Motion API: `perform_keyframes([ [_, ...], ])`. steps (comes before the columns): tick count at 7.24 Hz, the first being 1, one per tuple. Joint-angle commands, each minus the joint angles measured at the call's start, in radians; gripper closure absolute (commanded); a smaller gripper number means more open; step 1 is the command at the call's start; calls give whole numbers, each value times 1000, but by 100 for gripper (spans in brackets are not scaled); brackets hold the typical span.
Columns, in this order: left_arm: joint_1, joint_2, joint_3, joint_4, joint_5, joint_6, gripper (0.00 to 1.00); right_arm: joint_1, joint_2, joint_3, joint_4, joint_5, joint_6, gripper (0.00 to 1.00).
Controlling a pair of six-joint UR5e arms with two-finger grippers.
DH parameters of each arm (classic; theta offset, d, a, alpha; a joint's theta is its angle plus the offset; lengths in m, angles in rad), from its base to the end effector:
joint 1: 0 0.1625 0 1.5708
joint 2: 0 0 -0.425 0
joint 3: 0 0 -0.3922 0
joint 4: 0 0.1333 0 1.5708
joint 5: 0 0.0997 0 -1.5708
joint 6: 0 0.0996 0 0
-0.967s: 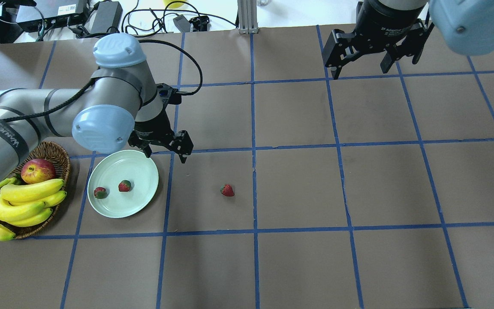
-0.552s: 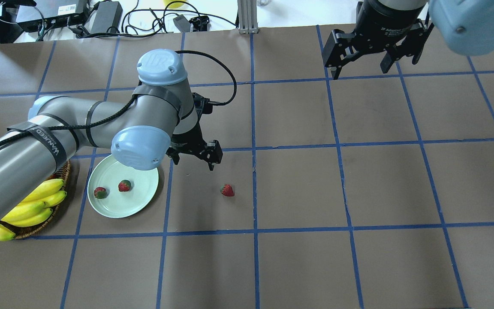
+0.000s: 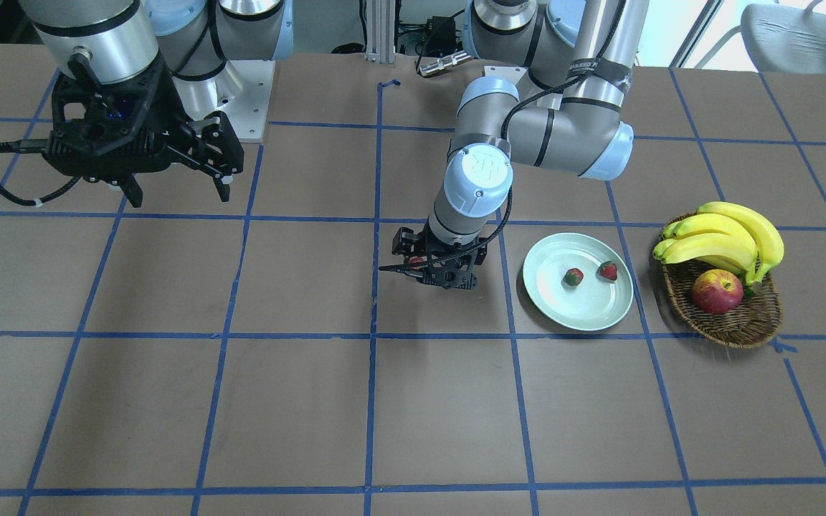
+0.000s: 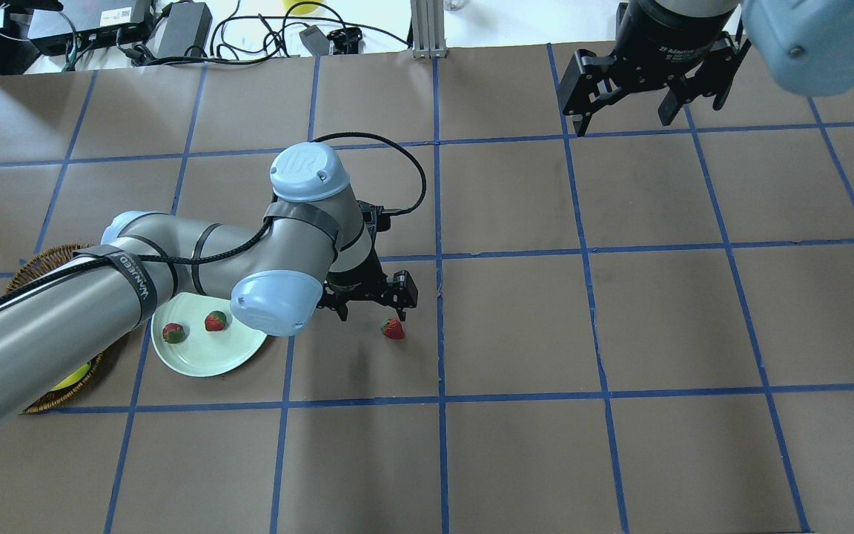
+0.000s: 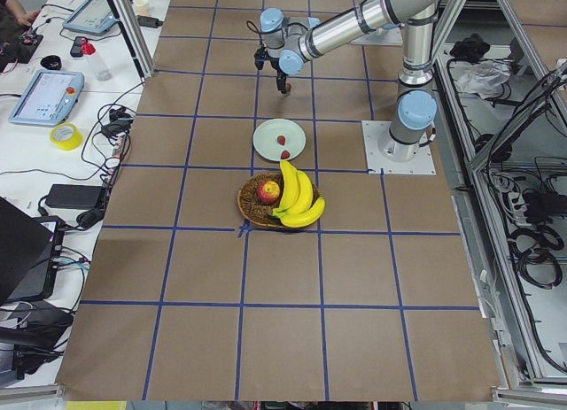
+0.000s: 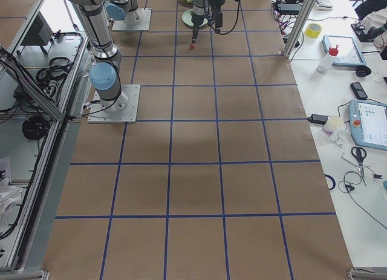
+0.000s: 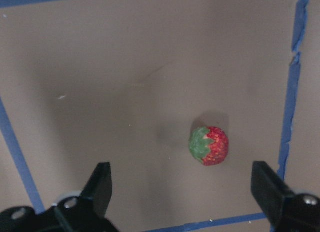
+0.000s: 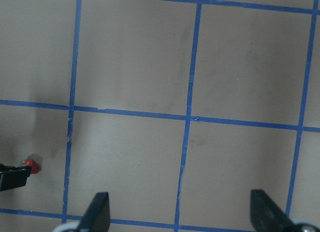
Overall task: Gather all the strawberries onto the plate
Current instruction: 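Reach the left gripper to the last strawberry and grasp it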
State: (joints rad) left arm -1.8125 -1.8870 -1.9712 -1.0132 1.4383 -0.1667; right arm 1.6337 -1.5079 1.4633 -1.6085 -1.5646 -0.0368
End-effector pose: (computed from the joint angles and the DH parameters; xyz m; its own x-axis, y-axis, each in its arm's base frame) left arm -0.2644 -0.4608 0.1956 -0.9932 0.0549 0.1024 0.0725 0.9814 0.1778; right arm 0.1667 -0.5166 0.5131 -0.9950 -0.0999 -0.0031 -0.0993 0.9916 -0.0824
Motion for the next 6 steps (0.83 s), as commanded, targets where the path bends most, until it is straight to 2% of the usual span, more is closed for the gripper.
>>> perform_keyframes([
  [1,-14,-38,-8,13,-15,-25,6,0,0,-1,-1,0,0,0],
  [2,-14,-47,-8,15,-15,-33,34,1,0,0,-1,0,0,0],
  [3,-14,-55,-8,16,-15,-36,72,1,0,0,-1,0,0,0],
  [4,-14,-53,-2,18,-13,-37,100,1,0,0,-1,0,0,0],
  [6,-10,-29,21,24,5,-18,100,0,0,-1,-1,0,1,0],
])
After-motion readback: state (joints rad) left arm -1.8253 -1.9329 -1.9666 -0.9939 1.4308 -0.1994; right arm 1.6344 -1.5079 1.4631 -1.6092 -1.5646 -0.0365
